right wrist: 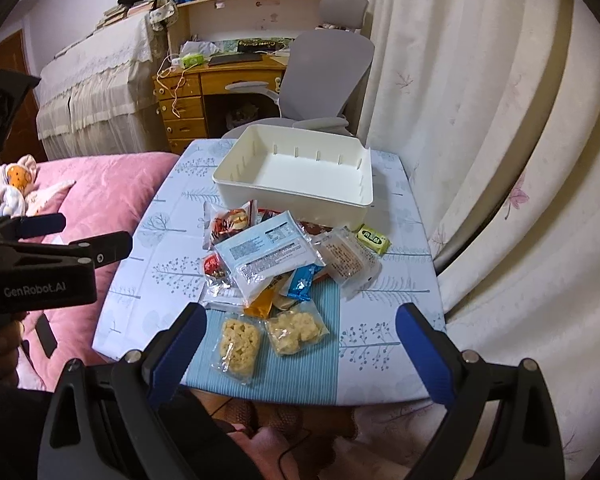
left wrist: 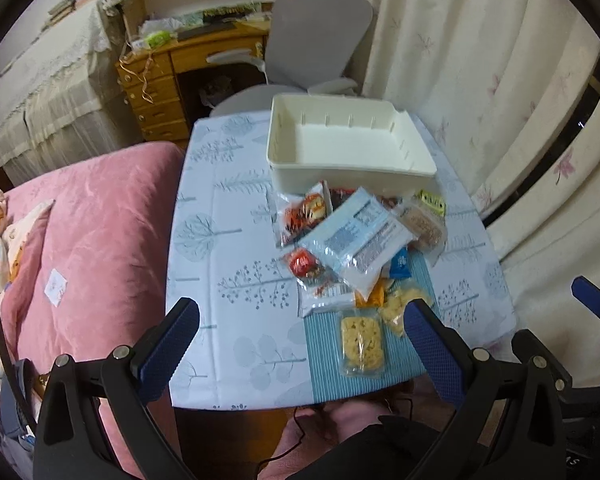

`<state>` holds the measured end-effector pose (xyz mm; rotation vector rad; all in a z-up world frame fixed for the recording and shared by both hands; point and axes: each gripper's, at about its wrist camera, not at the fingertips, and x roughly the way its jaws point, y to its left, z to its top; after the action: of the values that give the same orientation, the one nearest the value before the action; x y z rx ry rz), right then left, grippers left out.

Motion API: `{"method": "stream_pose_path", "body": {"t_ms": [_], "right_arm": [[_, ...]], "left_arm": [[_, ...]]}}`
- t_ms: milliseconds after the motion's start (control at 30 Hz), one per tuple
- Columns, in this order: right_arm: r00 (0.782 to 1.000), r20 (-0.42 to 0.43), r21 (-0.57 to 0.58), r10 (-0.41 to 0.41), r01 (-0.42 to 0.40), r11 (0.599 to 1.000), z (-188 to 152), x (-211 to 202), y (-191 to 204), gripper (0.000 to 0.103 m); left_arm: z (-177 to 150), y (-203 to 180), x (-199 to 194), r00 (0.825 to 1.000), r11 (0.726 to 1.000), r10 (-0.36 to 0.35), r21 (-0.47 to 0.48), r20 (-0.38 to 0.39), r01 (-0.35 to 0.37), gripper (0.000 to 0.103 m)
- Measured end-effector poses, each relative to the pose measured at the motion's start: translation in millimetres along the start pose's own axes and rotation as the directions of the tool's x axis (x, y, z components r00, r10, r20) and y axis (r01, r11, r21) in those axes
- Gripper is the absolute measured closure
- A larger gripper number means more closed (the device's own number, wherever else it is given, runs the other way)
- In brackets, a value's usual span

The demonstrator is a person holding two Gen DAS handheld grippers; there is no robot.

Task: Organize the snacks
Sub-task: 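Grasp a clear cracker bag with the left gripper while the right grasps another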

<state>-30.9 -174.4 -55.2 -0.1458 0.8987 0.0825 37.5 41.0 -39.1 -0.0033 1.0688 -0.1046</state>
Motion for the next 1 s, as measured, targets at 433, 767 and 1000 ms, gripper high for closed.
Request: {"method": "stream_pose_path", "body": {"t_ms": [433,767,1000], "right_arm": [[0.997,-0.068,-0.117,-0.026,0.018,0.993,-34,38,20,0.007],[0.993,-0.118,-0.229,0.006,-0.033,0.973,-66,97,8,0.007],[0.991,-0.093,-0.330,0.092,-0.118,0.936,-78,131,0,0.007]], "left_arm": [[-17,5,70,0.982,0.998,-0.066,-0.010,-0.175,0.065,0.001],[-28,-19,135,0.949,0.998,-0.063,-0.045,-0.309,0.052,0.002],[-33,-41,177,0.914,0.996,-0.043,-0.091,-0.404,0.007,0.002]]}}
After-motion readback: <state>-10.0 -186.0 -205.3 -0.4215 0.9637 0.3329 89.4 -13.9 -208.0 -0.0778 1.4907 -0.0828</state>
